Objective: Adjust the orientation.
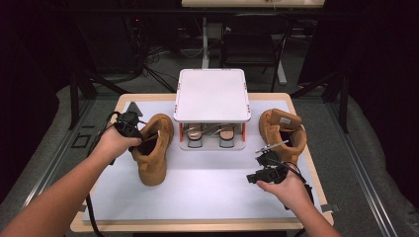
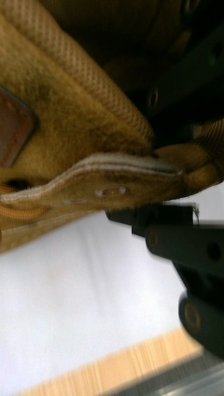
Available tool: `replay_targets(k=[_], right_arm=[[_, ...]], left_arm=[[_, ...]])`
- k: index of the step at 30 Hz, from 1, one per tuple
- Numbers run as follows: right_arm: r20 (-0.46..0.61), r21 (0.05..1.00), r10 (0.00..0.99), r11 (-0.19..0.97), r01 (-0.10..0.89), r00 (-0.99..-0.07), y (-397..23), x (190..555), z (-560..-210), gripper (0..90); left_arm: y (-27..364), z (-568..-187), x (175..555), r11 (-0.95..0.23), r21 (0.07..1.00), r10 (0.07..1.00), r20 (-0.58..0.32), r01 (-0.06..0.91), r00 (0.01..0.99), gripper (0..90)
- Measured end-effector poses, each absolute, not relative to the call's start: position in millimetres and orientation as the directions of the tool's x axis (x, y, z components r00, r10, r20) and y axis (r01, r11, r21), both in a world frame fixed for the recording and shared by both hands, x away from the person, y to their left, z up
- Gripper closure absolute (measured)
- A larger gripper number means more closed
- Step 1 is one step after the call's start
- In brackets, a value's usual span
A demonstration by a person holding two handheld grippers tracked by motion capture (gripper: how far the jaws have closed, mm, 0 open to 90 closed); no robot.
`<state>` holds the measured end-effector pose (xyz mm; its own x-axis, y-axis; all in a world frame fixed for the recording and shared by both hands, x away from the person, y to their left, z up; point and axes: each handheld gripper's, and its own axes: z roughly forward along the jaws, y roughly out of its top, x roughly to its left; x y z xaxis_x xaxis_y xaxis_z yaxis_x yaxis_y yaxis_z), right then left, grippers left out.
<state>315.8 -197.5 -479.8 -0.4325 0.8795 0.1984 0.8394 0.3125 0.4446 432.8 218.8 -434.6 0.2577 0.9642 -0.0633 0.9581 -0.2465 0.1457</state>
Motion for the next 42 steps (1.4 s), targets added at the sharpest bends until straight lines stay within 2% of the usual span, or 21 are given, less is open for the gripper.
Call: replay_targets(k=[4,11,15,21,24,32,42], right_arm=[[0.196,0.437,0.882,0.312,0.843,-0.428,-198.0,316.5,-482.2,53.5],[0.188,0.426,0.889,0.309,0.85,-0.417,-201.4,316.0,-485.3,54.3],[0.176,0.412,0.888,0.326,0.851,-0.426,-205.1,314.1,-488.6,56.4],[0.142,0.468,0.895,0.317,0.825,-0.424,-210.6,312.9,-486.3,60.3],[0.15,0.467,0.9,0.3,0.832,-0.409,-217.0,316.2,-476.0,62.1],[0.151,0.307,0.907,0.334,0.891,-0.393,-228.5,330.5,-439.9,59.7],[0.129,0.227,0.933,0.301,0.926,-0.335,-235.0,347.2,-405.7,59.1]], left_arm=[[221.6,-433.9,433.6,-0.216,0.138,0.97,-0.083,0.966,0.229,76.7],[225.7,-433.1,426.3,-0.205,0.122,0.97,-0.104,0.971,0.218,79.4],[229.9,-432.7,417.6,-0.222,0.106,0.969,-0.088,0.969,0.231,79.2],[230.3,-434.6,416.3,-0.233,0.11,0.966,-0.088,0.966,0.243,75.7],[229.9,-435.8,416.7,-0.261,0.11,0.96,-0.078,0.959,0.27,72.5],[228.4,-447.2,417.2,-0.28,0.099,0.955,-0.077,0.955,0.287,68.5],[233.0,-440.2,416.6,-0.264,0.122,0.955,-0.104,0.957,0.277,67.6]])
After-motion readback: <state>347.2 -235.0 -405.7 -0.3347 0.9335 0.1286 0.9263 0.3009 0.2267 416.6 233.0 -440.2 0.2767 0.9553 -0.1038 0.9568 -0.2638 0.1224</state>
